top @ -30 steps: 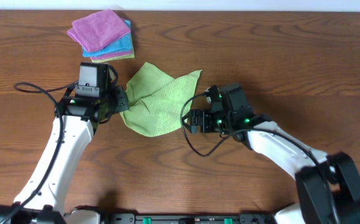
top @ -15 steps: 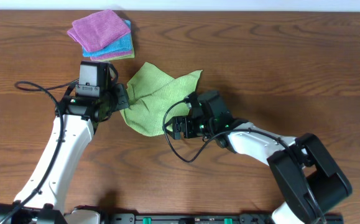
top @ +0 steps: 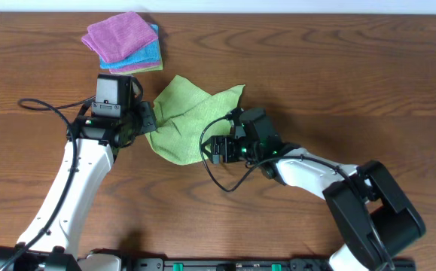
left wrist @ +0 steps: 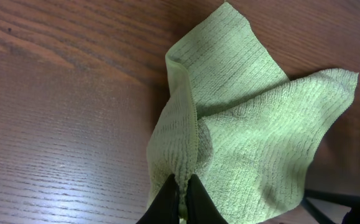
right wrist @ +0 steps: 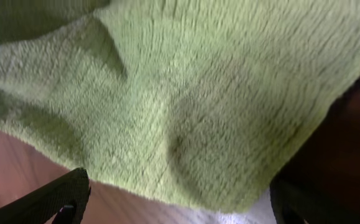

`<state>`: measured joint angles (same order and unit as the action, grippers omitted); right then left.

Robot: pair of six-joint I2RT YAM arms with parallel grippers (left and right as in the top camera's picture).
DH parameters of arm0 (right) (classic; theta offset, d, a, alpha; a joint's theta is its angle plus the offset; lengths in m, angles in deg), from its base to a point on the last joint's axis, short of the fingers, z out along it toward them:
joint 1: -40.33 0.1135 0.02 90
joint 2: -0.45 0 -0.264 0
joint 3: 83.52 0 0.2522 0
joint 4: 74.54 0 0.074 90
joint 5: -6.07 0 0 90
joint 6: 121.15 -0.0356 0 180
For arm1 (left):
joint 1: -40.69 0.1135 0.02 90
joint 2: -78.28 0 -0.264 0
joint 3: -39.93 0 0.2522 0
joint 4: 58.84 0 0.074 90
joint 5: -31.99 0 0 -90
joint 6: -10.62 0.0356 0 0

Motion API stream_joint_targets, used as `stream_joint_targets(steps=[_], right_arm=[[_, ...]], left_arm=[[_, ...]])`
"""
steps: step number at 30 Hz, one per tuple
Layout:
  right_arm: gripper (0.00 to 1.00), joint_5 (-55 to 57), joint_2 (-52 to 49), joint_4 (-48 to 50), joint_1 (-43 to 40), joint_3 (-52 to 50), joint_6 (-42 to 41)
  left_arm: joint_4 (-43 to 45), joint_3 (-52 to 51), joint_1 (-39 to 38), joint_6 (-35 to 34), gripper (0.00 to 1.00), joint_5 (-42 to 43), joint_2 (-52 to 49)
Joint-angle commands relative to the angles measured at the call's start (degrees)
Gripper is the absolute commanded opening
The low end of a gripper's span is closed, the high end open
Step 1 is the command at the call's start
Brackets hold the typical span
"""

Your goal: Fold the cloth

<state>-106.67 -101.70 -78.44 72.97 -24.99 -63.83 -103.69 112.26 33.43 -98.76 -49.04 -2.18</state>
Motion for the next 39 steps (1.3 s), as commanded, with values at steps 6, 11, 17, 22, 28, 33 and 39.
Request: stream_joint_targets(steps=[6,11,17,22,28,33,39], right_arm=[[0.93,1.29,-4.79,6.56,1.55,-0.37,-3.54],[0.93,-1.44,-7.63,10.12,4.02,-0.37,-6.40],[0.92,-10.36,-7.23,11.13,4.20,-0.35,-9.60],[0.94,-15.82,-6.60,10.95,4.20,-0.35,-11.04],[0.94,-18.73,-2.23,10.84,4.17,-0.37,-10.93],[0.93,-19.21,-0.72,9.62,4.48,-0.37,-10.05],[0.88,-16.85,-0.72,10.29,4.94,-0.37,-8.63]], left_arm=[[-0.28,0.68,0.17,0.50,0.06,0.09,-0.11],[-0.35,0.68,0.17,0.52,0.06,0.07,-0.11],[-0.33,0.68,0.20,0.50,0.06,0.02,-0.11],[-0.33,0.68,0.20,0.52,0.06,0.00,-0.11],[-0.33,0.68,0.20,0.46,0.06,0.02,-0.11],[-0.15,0.68,0.20,-0.37,0.06,0.02,-0.11],[-0.11,0.68,0.20,-0.59,0.06,0.02,-0.11]])
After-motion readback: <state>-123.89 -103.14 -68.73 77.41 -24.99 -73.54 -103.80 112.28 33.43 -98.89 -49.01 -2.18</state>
